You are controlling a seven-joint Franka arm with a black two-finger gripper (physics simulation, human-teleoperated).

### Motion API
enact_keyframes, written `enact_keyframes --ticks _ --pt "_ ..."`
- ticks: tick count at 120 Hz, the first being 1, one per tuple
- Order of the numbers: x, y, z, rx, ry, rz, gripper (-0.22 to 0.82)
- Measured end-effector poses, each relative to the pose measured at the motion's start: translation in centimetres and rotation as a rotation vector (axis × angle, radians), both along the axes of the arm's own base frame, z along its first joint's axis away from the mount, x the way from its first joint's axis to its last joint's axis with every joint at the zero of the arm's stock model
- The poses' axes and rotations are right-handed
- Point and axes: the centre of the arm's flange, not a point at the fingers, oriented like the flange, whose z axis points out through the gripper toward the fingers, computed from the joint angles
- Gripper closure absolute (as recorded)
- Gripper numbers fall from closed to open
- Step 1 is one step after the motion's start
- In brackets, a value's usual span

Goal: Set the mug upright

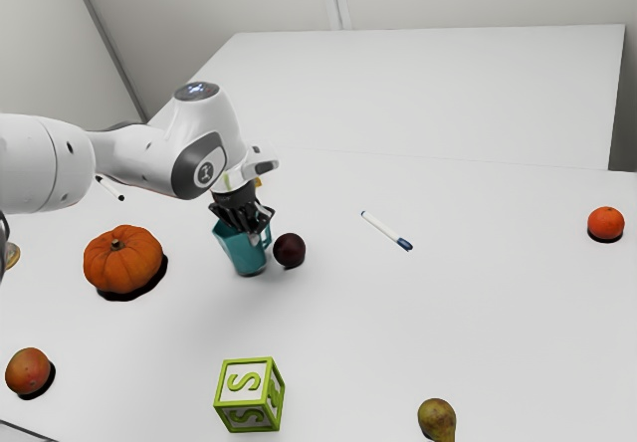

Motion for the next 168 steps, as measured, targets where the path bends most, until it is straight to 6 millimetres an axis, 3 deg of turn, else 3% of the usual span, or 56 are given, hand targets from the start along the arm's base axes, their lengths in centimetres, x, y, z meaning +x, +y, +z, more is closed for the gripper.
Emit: enact_keyframes --ticks 31,69,100,121,136,157,168 --pt "0.0 0.0 -0.4 0.001 0.006 0.007 0.77" --pt "0.0 0.0 -0.4 -0.006 0.008 0.002 0.49" --pt "-0.2 -0.1 1.8 -0.016 -0.022 -0.006 0.39" --pt "-0.8 0.1 5.0 -0.028 -0.055 -0.009 0.35" --pt "-1.1 0.0 8.4 -0.037 -0.095 -0.019 0.22" --pt "3.5 0.1 17.3 -0.021 -0.178 -0.046 0.1" --pt "4.6 0.9 22.4 -0.039 -0.183 -0.046 0.06"
